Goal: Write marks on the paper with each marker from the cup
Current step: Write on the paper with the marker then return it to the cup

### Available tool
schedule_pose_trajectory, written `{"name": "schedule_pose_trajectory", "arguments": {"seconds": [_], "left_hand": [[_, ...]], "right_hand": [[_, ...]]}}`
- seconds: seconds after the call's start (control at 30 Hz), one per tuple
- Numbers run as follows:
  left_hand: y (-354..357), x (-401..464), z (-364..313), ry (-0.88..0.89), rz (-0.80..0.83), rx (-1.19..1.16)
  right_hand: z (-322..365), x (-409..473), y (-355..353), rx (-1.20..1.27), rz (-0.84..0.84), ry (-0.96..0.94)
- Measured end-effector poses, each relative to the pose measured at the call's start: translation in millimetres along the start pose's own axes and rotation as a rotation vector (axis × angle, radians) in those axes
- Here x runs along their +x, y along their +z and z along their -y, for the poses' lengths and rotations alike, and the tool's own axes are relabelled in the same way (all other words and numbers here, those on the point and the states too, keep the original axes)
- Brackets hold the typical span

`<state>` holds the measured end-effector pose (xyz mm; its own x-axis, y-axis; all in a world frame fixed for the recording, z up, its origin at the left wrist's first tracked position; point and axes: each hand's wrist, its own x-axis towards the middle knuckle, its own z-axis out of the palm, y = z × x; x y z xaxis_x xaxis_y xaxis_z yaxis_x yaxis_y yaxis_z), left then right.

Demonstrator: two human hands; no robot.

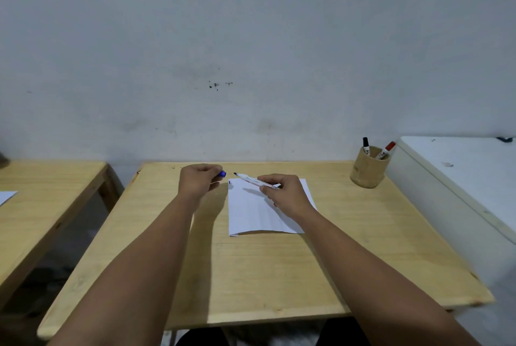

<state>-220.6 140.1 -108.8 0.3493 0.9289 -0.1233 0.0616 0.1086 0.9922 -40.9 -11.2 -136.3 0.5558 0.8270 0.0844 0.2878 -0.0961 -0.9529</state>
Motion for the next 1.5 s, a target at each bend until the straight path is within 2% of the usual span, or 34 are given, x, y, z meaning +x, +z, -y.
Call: {"name": "schedule_pose_trajectory", "arguments": {"seconds": [0.3, 0.57, 0.9, 0.97, 1.07, 1.13, 1.2, 1.27, 1.33, 1.5], "left_hand": [[11.5, -9.4, -22.7, -0.014, 0.077, -0.100], [28.9, -19.7, -32.1, 0.031, 0.144, -0.006], [85.5, -36.0, -68.3, 0.111, 0.088, 0.097], [105.4, -34.2, -86.3, 0.172, 0.134, 0.178], [157.1, -40.2, -119.6, 0.306, 0.304, 0.238], [197.6, -44.5, -135.4, 0.368, 0.345, 0.221], [232.4, -44.6, -139.3, 0.399, 0.293, 0.200], [258.7, -40.6, -130.0, 0.388, 0.277, 0.265], [281.3, -36.9, -111.4, 0.372, 0.344, 0.402], [330.5, -24.2, -58.7, 0.332, 0.486, 0.628]], "right_hand": [[13.8, -0.5, -3.4, 0.003, -0.026, -0.040], [21.9, -8.7, -16.6, -0.021, -0.044, -0.056], [35.4, -11.7, -45.0, -0.033, -0.188, -0.102], [40.6, -10.0, -65.0, -0.107, -0.191, -0.124], [52.4, 2.7, -108.1, -0.339, -0.205, -0.153], [61.0, 16.0, -142.7, -0.416, -0.315, -0.154], [69.8, 29.0, -180.3, -0.420, -0.458, -0.166], [74.1, 39.2, -218.9, -0.431, -0.566, -0.163], [72.0, 46.5, -253.8, -0.469, -0.620, -0.125], [44.4, 59.5, -289.3, -0.513, -0.552, 0.032]]}}
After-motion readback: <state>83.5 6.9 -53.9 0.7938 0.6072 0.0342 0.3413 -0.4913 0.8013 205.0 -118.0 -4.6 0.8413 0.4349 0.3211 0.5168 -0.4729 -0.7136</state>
